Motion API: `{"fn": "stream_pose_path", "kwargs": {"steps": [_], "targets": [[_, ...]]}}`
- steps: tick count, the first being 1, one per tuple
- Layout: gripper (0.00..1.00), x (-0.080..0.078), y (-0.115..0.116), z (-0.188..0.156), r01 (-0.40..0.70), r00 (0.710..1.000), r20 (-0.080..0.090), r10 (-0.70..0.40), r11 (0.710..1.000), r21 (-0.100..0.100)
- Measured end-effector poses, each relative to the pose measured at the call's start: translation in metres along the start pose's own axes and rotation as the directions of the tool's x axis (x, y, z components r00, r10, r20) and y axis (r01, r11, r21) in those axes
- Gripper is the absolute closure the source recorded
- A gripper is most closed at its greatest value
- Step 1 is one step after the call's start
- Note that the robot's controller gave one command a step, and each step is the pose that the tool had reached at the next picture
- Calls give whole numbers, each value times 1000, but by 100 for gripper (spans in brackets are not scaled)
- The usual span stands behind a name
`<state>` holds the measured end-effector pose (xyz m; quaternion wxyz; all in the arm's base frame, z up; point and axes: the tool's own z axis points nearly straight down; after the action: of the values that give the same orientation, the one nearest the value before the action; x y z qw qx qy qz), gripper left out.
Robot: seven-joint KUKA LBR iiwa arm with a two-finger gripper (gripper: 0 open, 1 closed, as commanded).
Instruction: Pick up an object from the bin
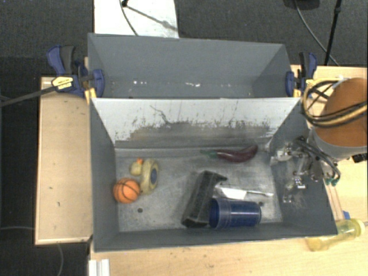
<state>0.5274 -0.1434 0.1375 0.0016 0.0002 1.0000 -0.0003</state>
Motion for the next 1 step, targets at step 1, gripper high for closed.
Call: {"fn": "stream_pose_path", "kwargs": {"steps": [1], "targets": [[0, 15, 33, 47, 16, 1000, 5, -16, 1000, 1]]}}
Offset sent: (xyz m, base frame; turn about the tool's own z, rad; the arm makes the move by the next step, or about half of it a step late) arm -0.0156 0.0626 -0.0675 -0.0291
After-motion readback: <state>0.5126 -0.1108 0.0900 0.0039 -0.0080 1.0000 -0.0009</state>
